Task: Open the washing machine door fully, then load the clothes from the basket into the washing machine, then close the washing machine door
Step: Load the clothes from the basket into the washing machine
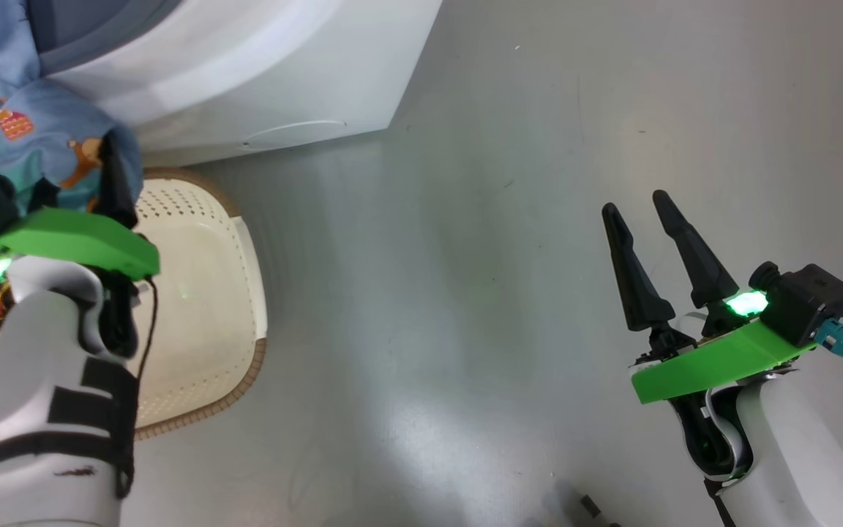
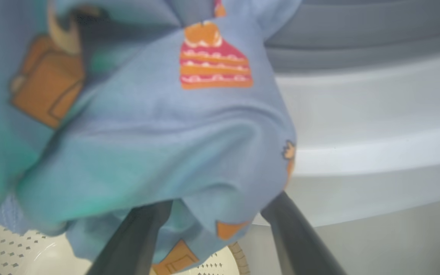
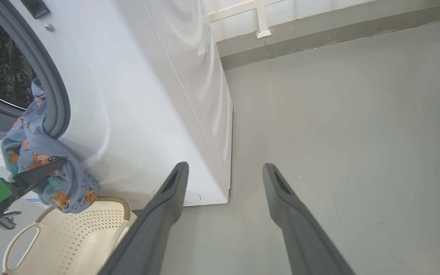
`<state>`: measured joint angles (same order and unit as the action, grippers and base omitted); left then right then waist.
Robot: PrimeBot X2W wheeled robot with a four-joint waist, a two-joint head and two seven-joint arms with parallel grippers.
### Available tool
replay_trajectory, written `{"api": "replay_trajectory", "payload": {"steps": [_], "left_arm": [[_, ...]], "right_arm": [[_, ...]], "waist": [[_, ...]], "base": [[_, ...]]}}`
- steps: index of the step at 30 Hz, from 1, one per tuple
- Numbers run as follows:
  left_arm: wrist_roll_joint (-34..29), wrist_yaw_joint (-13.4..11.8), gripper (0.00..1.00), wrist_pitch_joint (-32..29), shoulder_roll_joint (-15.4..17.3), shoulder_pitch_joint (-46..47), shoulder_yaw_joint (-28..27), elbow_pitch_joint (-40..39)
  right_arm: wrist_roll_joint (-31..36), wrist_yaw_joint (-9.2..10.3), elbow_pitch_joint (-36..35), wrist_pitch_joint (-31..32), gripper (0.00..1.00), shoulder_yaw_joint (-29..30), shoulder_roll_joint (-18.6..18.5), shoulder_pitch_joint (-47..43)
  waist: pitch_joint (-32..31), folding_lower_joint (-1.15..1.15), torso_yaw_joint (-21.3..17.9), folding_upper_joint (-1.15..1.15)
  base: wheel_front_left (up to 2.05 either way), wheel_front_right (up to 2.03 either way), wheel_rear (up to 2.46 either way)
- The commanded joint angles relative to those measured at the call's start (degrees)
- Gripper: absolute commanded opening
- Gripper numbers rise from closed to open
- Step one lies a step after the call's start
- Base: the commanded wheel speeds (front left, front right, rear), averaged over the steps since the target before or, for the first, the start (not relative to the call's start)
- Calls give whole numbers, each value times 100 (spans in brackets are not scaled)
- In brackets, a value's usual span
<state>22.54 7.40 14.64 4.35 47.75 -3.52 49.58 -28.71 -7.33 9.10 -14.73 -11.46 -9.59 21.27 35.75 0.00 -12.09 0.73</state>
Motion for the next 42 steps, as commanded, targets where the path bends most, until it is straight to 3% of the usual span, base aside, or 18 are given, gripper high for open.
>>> {"api": "replay_trajectory", "payload": {"steps": [1, 10, 16, 19, 26, 34, 42], "left_arm": [[107, 9, 100, 36, 213, 71, -200, 37], [186, 9, 100, 36, 574, 430, -639, 656], [-8, 9, 100, 36, 745, 556, -748, 604], [-135, 9, 0, 36, 782, 541, -766, 437], [-369, 9, 0, 36, 657, 257, -873, -217], [-843, 9, 0, 36, 256, -279, -1223, -1895], [-1037, 9, 0, 36, 152, -251, -916, -2789]], "right_arm": [[21, -16, -134, -27, 100, -122, -20, -21], [18, -16, -154, -27, 100, -118, -17, -42], [28, -16, -165, -27, 100, -108, -19, -50], [39, -16, -163, -27, 100, -99, -25, -35], [57, -16, -170, -27, 100, -52, -15, -35], [61, -16, -188, -27, 100, -1, 36, -23], [55, -16, -185, -27, 100, -7, 84, -7]], "waist": [[6, 0, -24, 0], [39, 0, -70, 0], [54, 0, -41, 0], [51, 0, -8, 0], [26, 0, 93, 0], [33, 0, 186, 0], [37, 0, 194, 0]], "base": [[0, 0, 0], [0, 0, 0], [0, 0, 0], [0, 0, 0], [0, 0, 0], [0, 0, 0], [0, 0, 0]]}}
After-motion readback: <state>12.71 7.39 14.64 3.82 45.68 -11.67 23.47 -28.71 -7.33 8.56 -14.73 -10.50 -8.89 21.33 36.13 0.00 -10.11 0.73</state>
